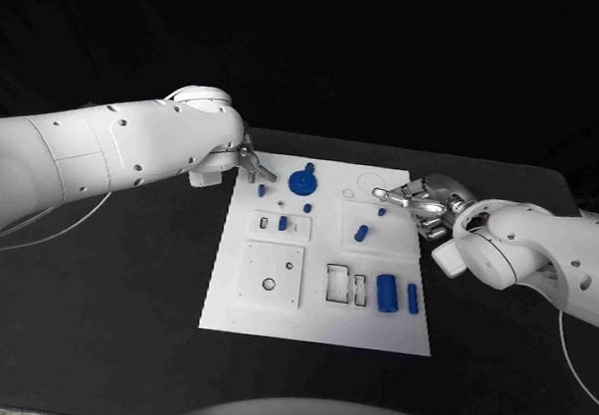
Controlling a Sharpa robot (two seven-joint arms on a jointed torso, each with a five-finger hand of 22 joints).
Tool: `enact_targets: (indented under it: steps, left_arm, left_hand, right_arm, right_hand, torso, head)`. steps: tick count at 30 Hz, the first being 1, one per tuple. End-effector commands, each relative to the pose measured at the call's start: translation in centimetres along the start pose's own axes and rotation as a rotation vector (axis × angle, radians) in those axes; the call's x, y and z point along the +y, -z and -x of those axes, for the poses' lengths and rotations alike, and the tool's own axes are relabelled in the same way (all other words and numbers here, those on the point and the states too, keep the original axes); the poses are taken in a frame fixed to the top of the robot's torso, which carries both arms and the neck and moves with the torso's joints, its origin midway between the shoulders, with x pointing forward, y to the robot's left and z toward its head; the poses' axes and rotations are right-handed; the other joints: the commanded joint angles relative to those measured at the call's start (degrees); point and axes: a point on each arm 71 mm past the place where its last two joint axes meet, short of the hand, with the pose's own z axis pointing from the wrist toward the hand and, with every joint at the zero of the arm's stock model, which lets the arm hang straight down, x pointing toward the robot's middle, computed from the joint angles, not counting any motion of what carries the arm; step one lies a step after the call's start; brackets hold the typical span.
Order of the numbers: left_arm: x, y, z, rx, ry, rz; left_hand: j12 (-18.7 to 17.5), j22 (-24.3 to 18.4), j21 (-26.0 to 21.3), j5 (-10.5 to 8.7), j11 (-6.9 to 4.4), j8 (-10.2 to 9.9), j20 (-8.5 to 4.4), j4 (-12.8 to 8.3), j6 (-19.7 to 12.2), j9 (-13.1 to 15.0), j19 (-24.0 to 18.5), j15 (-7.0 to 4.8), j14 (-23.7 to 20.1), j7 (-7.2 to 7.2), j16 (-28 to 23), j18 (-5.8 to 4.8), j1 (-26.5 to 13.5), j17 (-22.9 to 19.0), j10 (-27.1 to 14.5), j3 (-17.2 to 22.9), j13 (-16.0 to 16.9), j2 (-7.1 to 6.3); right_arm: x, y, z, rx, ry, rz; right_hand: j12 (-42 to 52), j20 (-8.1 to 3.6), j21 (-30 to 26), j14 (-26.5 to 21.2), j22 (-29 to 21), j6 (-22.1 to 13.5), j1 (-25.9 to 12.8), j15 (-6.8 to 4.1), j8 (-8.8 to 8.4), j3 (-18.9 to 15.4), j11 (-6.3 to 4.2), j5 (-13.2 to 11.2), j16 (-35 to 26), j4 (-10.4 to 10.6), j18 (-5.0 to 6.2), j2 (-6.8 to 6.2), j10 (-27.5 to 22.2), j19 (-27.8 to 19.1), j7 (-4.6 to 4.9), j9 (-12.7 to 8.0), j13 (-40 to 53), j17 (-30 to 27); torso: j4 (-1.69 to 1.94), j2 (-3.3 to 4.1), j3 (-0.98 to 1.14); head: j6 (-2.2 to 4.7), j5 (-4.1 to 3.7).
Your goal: Assemble the parts on the task board
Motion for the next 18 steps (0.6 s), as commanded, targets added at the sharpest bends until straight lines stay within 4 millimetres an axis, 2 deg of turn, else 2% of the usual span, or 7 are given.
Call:
enact_targets:
  steps: [1,10,15,16,18]
  left_arm:
    - [-0.33,0.02,-0.23,0.026,-0.013,-0.023]
    - [-0.6,0.14,-0.54,0.048,-0.032,-0.02]
    - [-0.61,0.19,-0.64,0.054,-0.037,-0.015]
    - [-0.6,0.2,-0.65,0.055,-0.037,-0.013]
    - [-0.55,0.22,-0.69,0.058,-0.04,-0.01]
  left_hand:
    - [0.4,15.1,0.1,0.22,0.09,-0.4,-0.42,0.0,0.4,0.0,5.9,-0.17,6.2,-0.03,0.1,-0.43,0.1,15.1,6.1,-0.4,15.1,-0.04]
    - [0.4,15.1,0.1,0.3,0.1,-0.5,-0.43,-0.1,0.3,0.0,5.9,-0.15,6.2,-0.02,0.1,-0.43,0.3,15.1,6.1,-0.5,15.1,-0.01]
    - [0.4,15.1,0.1,0.65,0.04,-0.8,-0.44,-0.2,0.2,-0.1,5.9,-0.16,6.2,-0.11,0.1,-0.43,2.7,15.1,6.1,-0.3,15.1,0.64]
    - [0.4,15.1,0.1,1.11,0.03,-0.8,-0.44,-0.2,0.2,-0.1,5.9,-0.18,6.2,-0.12,0.1,-0.43,3.2,15.1,6.1,-0.2,15.1,0.76]
    - [0.4,15.1,0.1,4.67,-0.04,-1.1,-0.5,-0.1,0.1,-0.2,5.9,-0.26,6.2,-0.21,0.1,-0.43,5.2,15.1,6.1,0.2,15.1,0.98]
  right_arm:
    - [0.0,0.01,-0.15,0.013,0.006,0.001]
    - [0.01,-0.02,-0.17,0.014,0.006,0.001]
    - [0.07,-0.05,-0.27,0.016,0.007,0.002]
    - [0.08,-0.04,-0.28,0.017,0.007,0.002]
    - [0.08,-0.04,-0.29,0.017,0.007,0.001]
  right_hand:
    - [-0.3,0.44,0.3,6.0,15.1,0.1,0.1,0.35,0.23,-0.2,0.47,0.3,0.2,0.0,-0.38,0.61,5.9,6.0,0.36,0.1,15.0,15.1]
    - [-0.3,0.44,0.3,6.0,15.1,0.1,0.1,0.35,0.23,-0.2,0.47,0.3,0.2,0.0,-0.38,0.61,5.9,6.0,0.36,0.1,15.0,15.1]
    - [-0.3,0.47,0.3,6.0,15.1,0.1,0.2,0.37,0.23,-0.2,0.49,0.4,0.2,-0.1,-0.38,0.66,5.9,6.0,0.38,0.1,15.0,15.1]
    - [-0.3,0.47,0.3,6.0,15.1,0.1,0.2,0.37,0.23,-0.2,0.49,0.4,0.2,-0.1,-0.38,0.66,5.9,6.0,0.38,0.1,15.0,15.1]
    - [-0.3,0.47,0.3,6.0,15.1,0.1,0.2,0.37,0.23,-0.2,0.49,0.4,0.2,-0.1,-0.38,0.66,5.9,6.0,0.38,0.1,15.0,15.1]
  torso:
    - [0.01,-0.03,-0.01]
    - [0.02,-0.02,0.0]
    - [-0.05,-0.02,0.04]
    - [-0.05,-0.01,0.03]
    - [0.01,0.0,0.02]
  head:
    - [-0.02,-0.14]
    - [-0.04,-0.14]
    - [-0.13,-0.14]
    - [-0.13,-0.14]
    - [-0.16,-0.09]
